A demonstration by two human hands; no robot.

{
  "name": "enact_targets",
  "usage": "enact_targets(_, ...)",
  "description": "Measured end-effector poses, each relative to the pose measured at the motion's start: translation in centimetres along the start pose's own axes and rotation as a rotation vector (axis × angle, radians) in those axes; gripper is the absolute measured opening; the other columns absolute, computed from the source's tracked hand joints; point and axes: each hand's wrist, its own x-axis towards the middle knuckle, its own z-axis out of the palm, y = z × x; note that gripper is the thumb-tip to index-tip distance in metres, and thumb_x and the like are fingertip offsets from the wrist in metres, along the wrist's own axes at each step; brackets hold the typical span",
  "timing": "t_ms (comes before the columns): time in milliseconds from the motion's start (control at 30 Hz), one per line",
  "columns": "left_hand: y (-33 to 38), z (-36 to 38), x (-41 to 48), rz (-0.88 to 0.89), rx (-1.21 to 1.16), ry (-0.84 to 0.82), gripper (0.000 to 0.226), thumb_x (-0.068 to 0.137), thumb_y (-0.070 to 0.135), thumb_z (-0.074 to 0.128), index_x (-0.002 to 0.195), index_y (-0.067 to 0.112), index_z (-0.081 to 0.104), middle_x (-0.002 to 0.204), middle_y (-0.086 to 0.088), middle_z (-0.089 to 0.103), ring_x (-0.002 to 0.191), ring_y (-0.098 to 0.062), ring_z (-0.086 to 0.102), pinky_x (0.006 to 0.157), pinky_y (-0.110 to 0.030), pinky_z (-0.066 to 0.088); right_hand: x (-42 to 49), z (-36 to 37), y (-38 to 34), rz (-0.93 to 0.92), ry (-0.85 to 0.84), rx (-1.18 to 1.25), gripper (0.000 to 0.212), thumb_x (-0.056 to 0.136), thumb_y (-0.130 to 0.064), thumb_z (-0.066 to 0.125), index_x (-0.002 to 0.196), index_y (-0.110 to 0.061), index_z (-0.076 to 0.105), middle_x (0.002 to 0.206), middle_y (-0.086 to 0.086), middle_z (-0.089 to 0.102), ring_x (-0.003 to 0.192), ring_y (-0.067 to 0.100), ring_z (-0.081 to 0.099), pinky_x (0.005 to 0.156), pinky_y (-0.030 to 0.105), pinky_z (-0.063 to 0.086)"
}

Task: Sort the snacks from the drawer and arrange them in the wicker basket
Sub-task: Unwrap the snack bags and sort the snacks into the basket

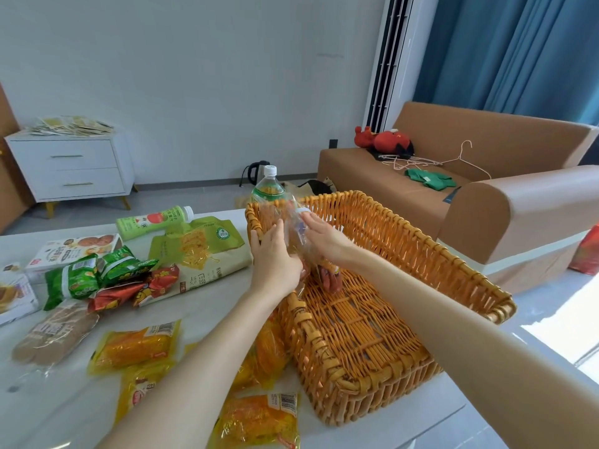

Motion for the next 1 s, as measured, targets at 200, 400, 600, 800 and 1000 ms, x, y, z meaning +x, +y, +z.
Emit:
enact_targets(200,-0.4,-0.2,0.2,0.028,0.034,-0.039,0.063,0.098,0.012,0.041,0.153,0.02,0.013,0.158,0.0,0.02,0.147,-0.027,-0.009,0.118,-0.043,0.001,0.3,-0.8,0.3,0.117,-0.029,0.13,0.046,0.106,-0.026,0.023,0.152,-0.023,0.026,0.159,0.004,0.022,0.145,0.025,0.021,0.117,0.044,0.017)
enact_targets(400,-0.2,-2.1,-0.7,0.014,-0.044,-0.105,0.056,0.102,0.038,0.036,0.153,0.023,0.016,0.16,0.0,0.015,0.148,-0.024,0.004,0.12,-0.045,0.009,-1.9,-2.2,-1.9,0.076,0.189,0.109,0.043,0.103,-0.016,0.039,0.145,-0.019,0.042,0.148,0.004,0.044,0.128,0.029,0.051,0.096,0.032,0.046)
enact_targets(600,0.7,-8.2,-4.7,0.056,-0.034,-0.071,0.055,0.1,0.024,0.044,0.151,0.015,0.024,0.152,-0.004,0.035,0.126,-0.018,0.047,0.101,-0.031,0.039,-6.0,-3.2,-6.9,-0.086,0.265,0.088,0.035,0.1,-0.016,0.046,0.134,-0.017,0.055,0.135,0.0,0.056,0.099,0.008,0.059,0.074,0.014,0.048)
enact_targets(800,-0.7,-15.3,-10.4,0.08,0.044,0.022,0.05,0.1,0.019,0.045,0.148,0.019,0.031,0.149,-0.003,0.039,0.095,-0.004,0.054,0.077,-0.013,0.04,-11.7,-1.3,-12.3,-0.222,0.237,0.097,0.033,0.098,-0.017,0.047,0.128,-0.02,0.059,0.122,-0.01,0.061,0.105,0.008,0.059,0.081,0.021,0.051)
enact_targets(1000,-4.8,-21.1,-17.2,-0.026,0.057,0.08,0.049,0.097,0.016,0.049,0.144,0.025,0.037,0.146,0.001,0.044,0.122,-0.016,0.051,0.099,-0.029,0.039,-15.8,3.4,-15.1,-0.25,0.155,0.082,0.031,0.097,-0.016,0.048,0.126,-0.019,0.061,0.122,-0.009,0.062,0.109,0.008,0.057,0.085,0.017,0.043)
